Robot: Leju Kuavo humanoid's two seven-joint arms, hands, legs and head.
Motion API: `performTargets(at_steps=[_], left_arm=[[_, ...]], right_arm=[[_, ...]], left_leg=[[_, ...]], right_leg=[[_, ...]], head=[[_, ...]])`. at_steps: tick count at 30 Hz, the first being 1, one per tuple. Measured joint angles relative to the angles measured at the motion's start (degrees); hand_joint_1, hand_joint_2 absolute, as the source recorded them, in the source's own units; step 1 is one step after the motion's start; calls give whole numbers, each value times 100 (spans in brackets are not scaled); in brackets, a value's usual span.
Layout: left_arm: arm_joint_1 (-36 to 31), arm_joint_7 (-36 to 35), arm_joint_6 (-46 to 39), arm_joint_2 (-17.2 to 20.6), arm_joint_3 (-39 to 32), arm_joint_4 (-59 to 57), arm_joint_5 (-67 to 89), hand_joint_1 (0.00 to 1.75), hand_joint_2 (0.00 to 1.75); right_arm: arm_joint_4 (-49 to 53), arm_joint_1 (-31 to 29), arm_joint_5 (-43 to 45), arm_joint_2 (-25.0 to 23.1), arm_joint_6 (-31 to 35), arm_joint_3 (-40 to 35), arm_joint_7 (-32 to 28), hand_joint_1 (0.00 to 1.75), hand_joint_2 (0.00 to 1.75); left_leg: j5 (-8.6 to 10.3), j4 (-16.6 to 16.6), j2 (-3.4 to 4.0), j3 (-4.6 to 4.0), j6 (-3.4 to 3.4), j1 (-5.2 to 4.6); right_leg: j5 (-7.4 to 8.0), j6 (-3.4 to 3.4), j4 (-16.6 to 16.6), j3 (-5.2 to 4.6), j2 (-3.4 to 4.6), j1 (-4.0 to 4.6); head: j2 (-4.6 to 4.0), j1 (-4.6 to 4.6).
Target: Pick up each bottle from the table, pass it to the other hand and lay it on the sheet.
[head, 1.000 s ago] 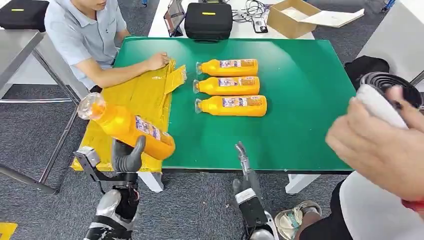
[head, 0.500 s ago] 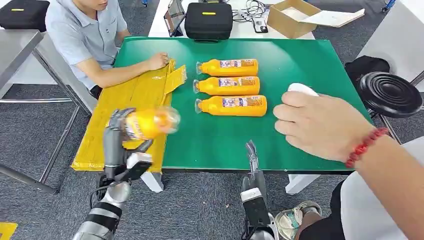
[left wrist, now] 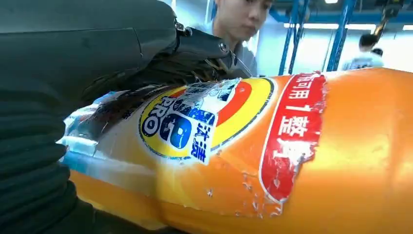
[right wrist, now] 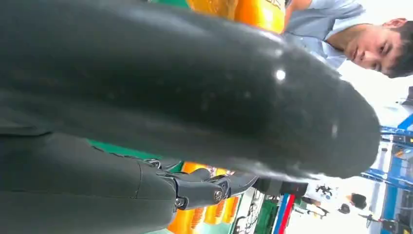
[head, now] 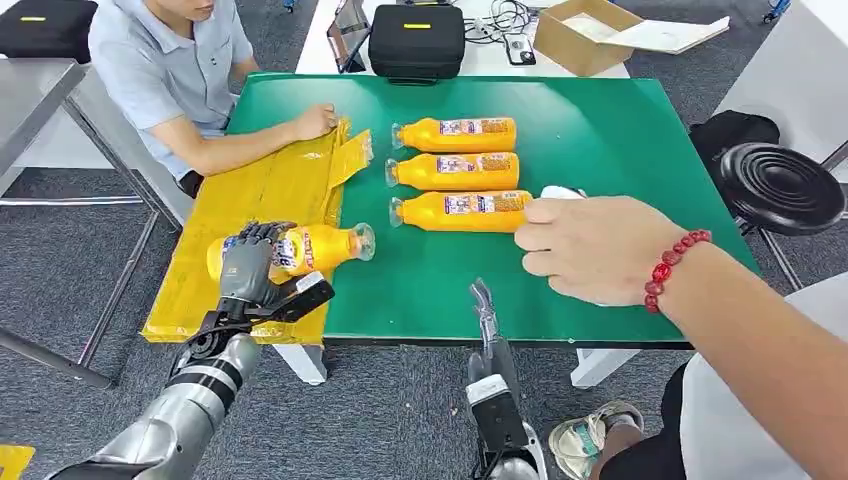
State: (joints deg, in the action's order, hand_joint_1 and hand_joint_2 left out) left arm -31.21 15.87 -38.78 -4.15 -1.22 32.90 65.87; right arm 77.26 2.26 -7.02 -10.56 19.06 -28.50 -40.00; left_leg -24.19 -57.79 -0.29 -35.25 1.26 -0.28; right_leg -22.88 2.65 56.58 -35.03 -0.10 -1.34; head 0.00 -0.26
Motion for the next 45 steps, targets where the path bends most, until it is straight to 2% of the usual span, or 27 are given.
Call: performTargets(at_steps=[5,10,11,12,17,26,32,40,42,45], left_arm=[[-263,-747,621,92,46,-457,138,175,175],[-533,-890,975,151,74,-753,59,173,175],[-561,-897,1002,160,81,-787,59,80,175],[-592,-899,1015,168,94,-823,59,0,175],[-638,-895,1117,182,129,-927,81,0,175],[-650,-879,1777,245,417,-1012,350,0,175],[-748,-588,2578,313,557,-958,123,0,175],[-752,-521,2625,326,643,-914,70,0,175],[-714,-308,2570,324,651,-859,-169,0,175],[-458,444,2312,275,612,-531,-1057,0,175]], right_arm=[[-57,-55,-39,-13,-179,-13,0,0,0],[-136,-113,-70,-55,-287,-22,0,0,0],[-155,-116,-81,-57,-297,-22,0,0,0],[-173,-124,-85,-61,-302,-22,0,0,0],[-247,-145,-101,-61,-306,-22,0,0,0],[-448,-208,-107,-94,-300,18,0,0,0],[-595,-240,-197,-94,-173,87,0,0,0],[-706,-245,-218,-94,-158,131,0,0,0],[-723,-245,-236,-94,-107,136,0,0,0],[-730,-243,-227,-94,-13,146,0,0,0]], left_leg=[[0,0,0,-1,0,0],[1,0,0,6,0,0],[1,0,0,6,0,0],[1,0,-1,6,0,0],[1,0,0,6,0,1],[1,0,-5,7,0,0],[1,3,-23,37,0,0],[1,3,-20,55,0,0],[1,3,-19,56,0,0],[1,3,-18,53,-1,0]], right_leg=[[0,0,-1,-1,0,0],[1,0,0,5,0,0],[1,0,0,5,0,1],[1,0,0,5,0,1],[1,0,0,5,0,1],[0,0,0,9,-2,0],[-3,-3,-1,44,-15,0],[-2,-2,-1,61,-14,0],[-2,-2,-1,59,-13,0],[-2,-2,-1,53,-13,0]], head=[[0,0],[0,0],[0,0],[0,0],[0,0],[0,0],[0,0],[0,0],[0,0],[0,0]])
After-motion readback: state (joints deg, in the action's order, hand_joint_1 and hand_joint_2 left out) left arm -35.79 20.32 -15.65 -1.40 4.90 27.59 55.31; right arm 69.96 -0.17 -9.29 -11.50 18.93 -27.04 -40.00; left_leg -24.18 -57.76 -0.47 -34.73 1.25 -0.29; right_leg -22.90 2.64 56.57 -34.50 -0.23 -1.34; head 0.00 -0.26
